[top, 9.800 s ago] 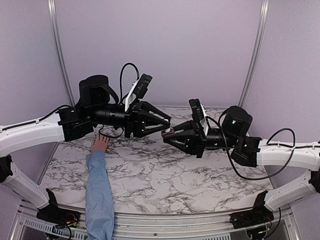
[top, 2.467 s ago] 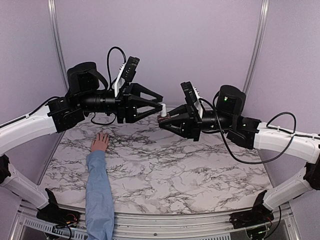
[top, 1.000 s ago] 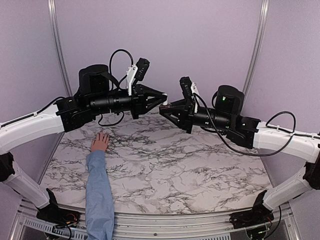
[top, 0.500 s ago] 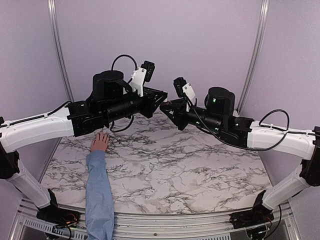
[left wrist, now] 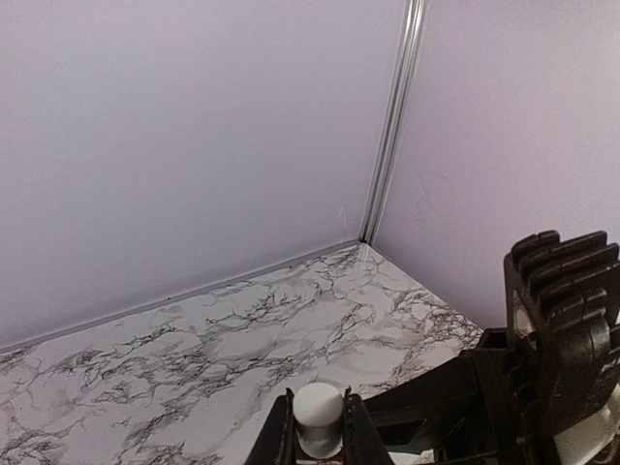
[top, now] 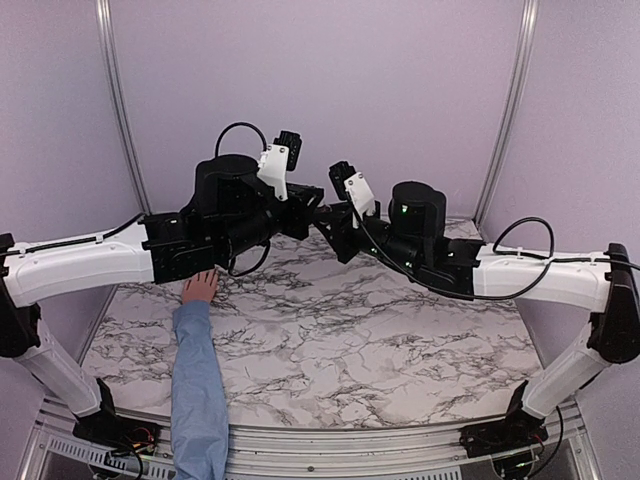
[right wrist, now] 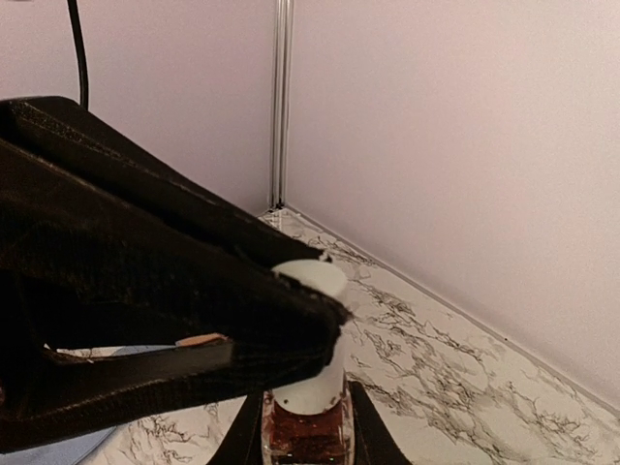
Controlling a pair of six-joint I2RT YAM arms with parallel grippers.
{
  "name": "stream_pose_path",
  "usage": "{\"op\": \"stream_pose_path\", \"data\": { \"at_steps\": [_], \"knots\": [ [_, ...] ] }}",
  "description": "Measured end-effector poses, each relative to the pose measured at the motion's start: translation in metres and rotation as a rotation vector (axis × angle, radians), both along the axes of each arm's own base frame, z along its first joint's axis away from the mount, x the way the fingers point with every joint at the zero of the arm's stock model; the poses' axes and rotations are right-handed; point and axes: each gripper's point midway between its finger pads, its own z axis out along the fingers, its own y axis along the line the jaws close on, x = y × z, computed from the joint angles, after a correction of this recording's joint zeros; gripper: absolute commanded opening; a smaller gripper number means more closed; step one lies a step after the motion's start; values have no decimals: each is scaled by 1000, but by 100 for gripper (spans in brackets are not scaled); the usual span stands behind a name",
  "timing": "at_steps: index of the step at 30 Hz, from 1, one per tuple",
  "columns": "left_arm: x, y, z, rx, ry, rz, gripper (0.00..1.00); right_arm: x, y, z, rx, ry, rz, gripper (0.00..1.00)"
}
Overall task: Paint the nails
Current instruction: Unscrew the nail polish bottle.
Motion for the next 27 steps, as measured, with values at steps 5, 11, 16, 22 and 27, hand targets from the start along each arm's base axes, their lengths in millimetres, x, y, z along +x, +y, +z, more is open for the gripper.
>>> {"op": "stream_pose_path", "data": {
  "at_steps": [5, 11, 16, 22, 27],
  "knots": [
    [5, 3, -4, -1, 3, 61, 0, 6, 2, -3, -20, -15, -31, 0],
    [7, 3, -7, -8, 12, 100, 0, 8, 1, -7, -37, -15, -44, 0],
    [6, 4, -8, -13, 16, 111, 12, 7, 2, -7, -39, -14, -43, 0],
    [5, 5, -11, 36, 1, 100, 40, 4, -1, -4, -31, -18, -39, 0],
    [1, 18, 1, 50, -24, 77, 59, -5, -5, 1, -17, -27, -11, 0]
  ]
}}
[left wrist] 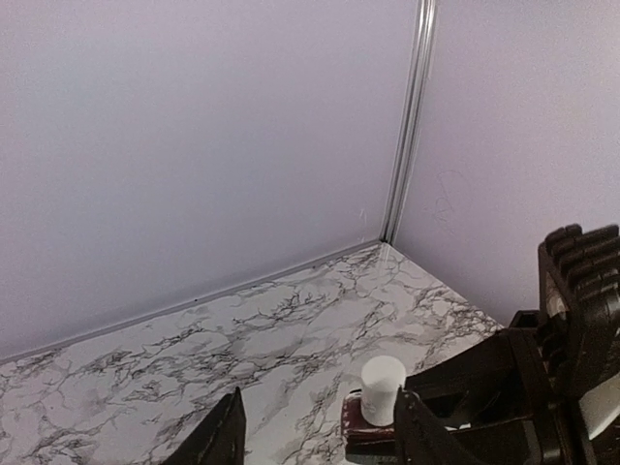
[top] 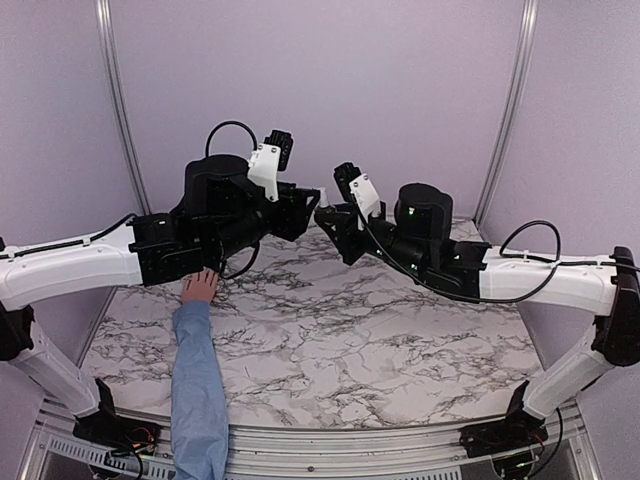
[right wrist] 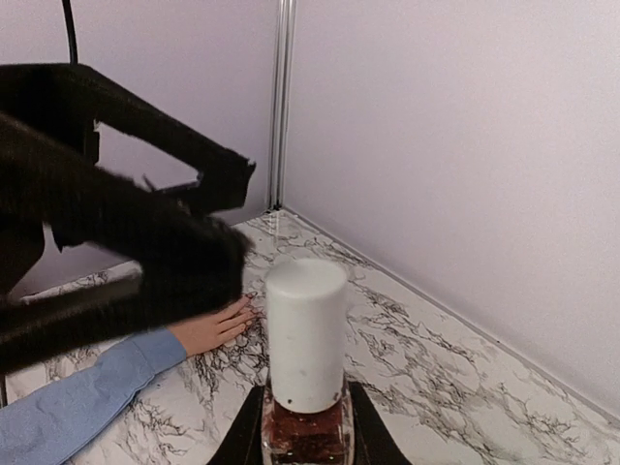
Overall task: Paint the nails
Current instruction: Unscrew the nail polish bottle.
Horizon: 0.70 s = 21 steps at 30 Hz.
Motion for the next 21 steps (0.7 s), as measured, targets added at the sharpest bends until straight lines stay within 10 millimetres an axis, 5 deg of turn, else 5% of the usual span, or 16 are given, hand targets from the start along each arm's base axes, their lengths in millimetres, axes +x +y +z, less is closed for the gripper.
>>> {"op": "stream_pose_path", "data": {
  "at_steps": [10, 16, 21],
  "knots": [
    [-24, 58, 67, -120, -100, -259, 70, -45, 6, 8, 2, -40, 287, 0],
    [-83, 49, 85, -113, -183, -594, 69, -90, 8, 35, 50, -77, 550, 0],
    [-111, 29, 84, -99, -182, -823, 64, -115, 10, 40, 73, -37, 727, 0]
  ]
}}
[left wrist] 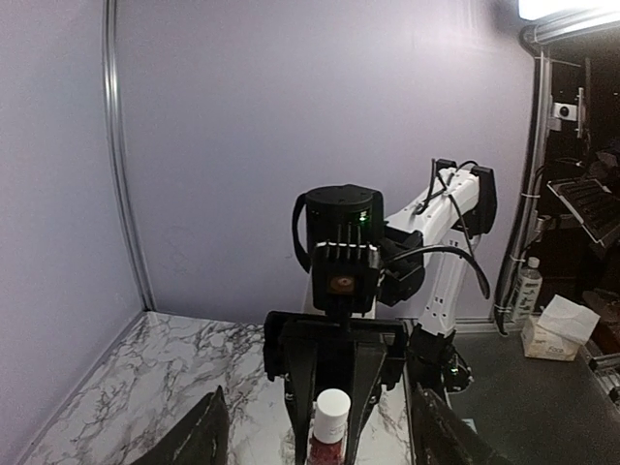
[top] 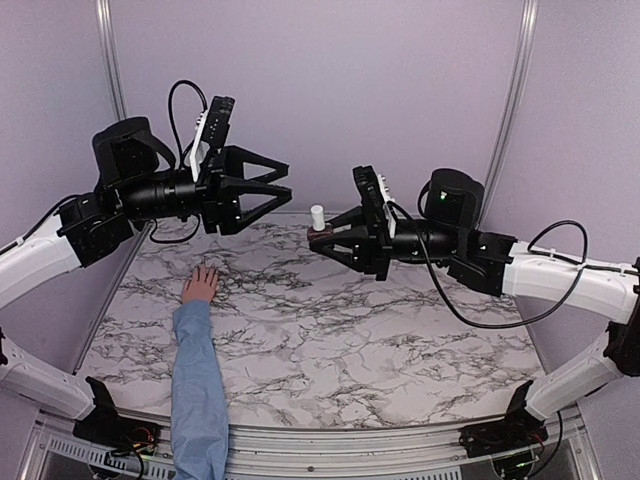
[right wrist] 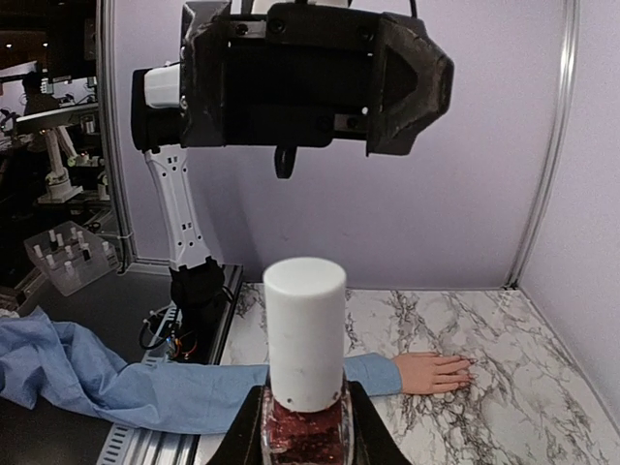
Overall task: Paint the nails
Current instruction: Unscrew the nail polish bottle.
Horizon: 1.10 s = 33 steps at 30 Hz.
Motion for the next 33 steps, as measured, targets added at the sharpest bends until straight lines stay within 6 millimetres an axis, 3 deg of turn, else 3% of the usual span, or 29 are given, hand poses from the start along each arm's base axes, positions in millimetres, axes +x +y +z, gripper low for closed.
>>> {"op": "stream_pose_path", "data": {
  "at_steps": [10, 20, 26, 33],
  "knots": [
    [-20, -30, -16, 47, 65, -272, 56, -33, 1, -11, -33, 163, 246, 0],
    [-39, -38, -22, 60, 63, -375, 47, -44, -2, 2, -9, 208, 320, 0],
    [-42, -41, -26, 66, 26, -384, 35, -43, 0, 5, -5, 223, 328, 0],
    [-38, -45, -32, 84, 5, -348, 10, -41, 3, 9, 9, 225, 333, 0]
  ]
}}
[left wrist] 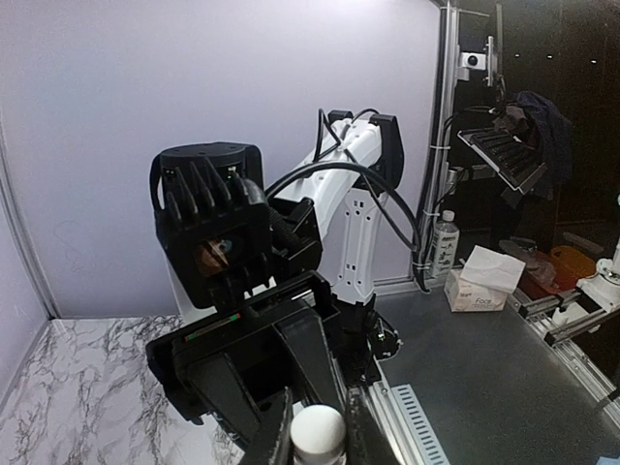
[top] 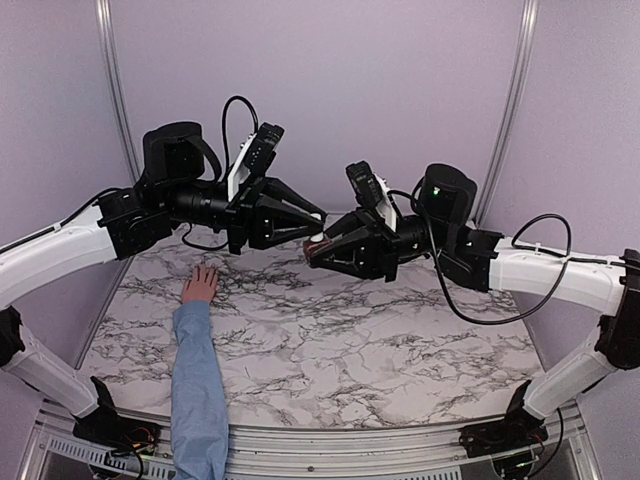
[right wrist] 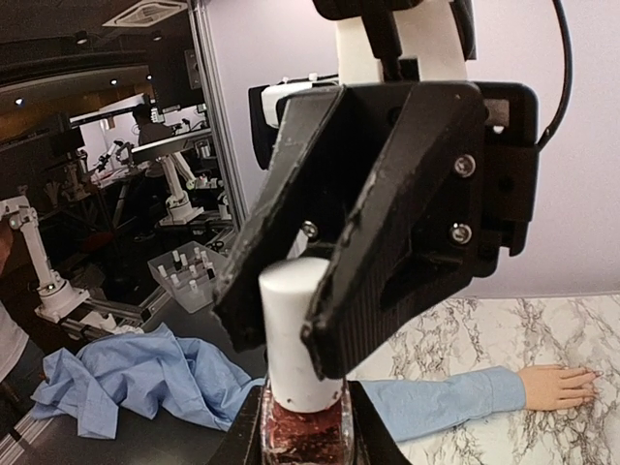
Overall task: Paint the nails
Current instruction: Unscrew the nail polish bottle.
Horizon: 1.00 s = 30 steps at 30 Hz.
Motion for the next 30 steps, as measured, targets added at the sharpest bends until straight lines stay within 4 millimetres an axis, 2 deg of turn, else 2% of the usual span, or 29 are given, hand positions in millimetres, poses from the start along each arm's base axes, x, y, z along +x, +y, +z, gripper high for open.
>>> {"op": "stream_pose_path", "data": {
  "at_steps": [6, 14, 23, 30],
  "knots": [
    [6, 1, -2, 15, -1, 51, 0, 6, 2, -1, 7, -4, -15, 0],
    [20, 6, -3, 23, -7, 197, 0, 24, 7, -1, 15, -28, -118, 0],
    [59, 9, -8, 43, 27, 433, 0, 64, 11, -6, 1, -65, -355, 0],
    [95, 5, -25, 62, 119, 626, 0, 100, 6, -22, -72, -58, -566, 0]
  ]
}}
